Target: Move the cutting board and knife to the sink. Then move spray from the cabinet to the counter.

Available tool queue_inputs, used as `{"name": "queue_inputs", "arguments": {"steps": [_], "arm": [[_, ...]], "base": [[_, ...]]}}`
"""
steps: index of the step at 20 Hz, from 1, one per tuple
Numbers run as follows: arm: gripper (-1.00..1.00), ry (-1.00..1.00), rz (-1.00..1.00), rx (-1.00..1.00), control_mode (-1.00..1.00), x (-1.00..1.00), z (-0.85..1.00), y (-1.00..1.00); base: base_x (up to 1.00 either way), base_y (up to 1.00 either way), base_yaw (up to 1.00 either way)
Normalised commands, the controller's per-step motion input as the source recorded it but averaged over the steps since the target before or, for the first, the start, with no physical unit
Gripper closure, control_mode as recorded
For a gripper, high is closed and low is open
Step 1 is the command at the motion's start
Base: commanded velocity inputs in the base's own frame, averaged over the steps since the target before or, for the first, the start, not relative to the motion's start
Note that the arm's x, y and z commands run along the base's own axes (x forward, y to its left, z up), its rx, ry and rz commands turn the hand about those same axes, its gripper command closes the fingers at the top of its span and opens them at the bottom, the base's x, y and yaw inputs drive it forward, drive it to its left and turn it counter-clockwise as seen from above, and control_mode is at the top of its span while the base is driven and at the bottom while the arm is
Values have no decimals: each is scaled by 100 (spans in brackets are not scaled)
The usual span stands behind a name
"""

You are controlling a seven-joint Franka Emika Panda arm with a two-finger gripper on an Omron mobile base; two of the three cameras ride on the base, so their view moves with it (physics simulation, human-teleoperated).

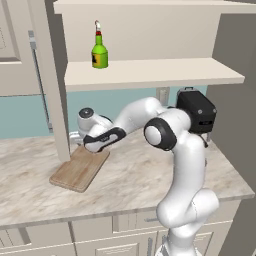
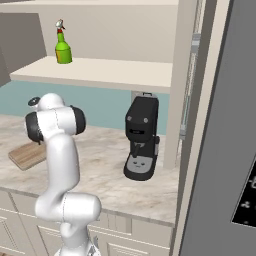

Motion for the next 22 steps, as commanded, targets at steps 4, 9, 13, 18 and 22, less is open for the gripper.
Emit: {"name": "queue_inputs", "arguments": {"steps": [4, 9, 13, 18, 22], "arm": [[-100, 5, 0, 0, -100, 46, -10, 0], [-100, 7, 0, 0, -100, 42, -14, 2], [-100, 10, 2, 0, -100, 28, -29, 11], [-100, 10, 6, 0, -100, 3, -47, 16], [-100, 10, 9, 0, -100, 0, -60, 21]], "base": [[0, 0, 0], [0, 0, 0], [0, 0, 0], [0, 0, 0], [0, 0, 0]]}}
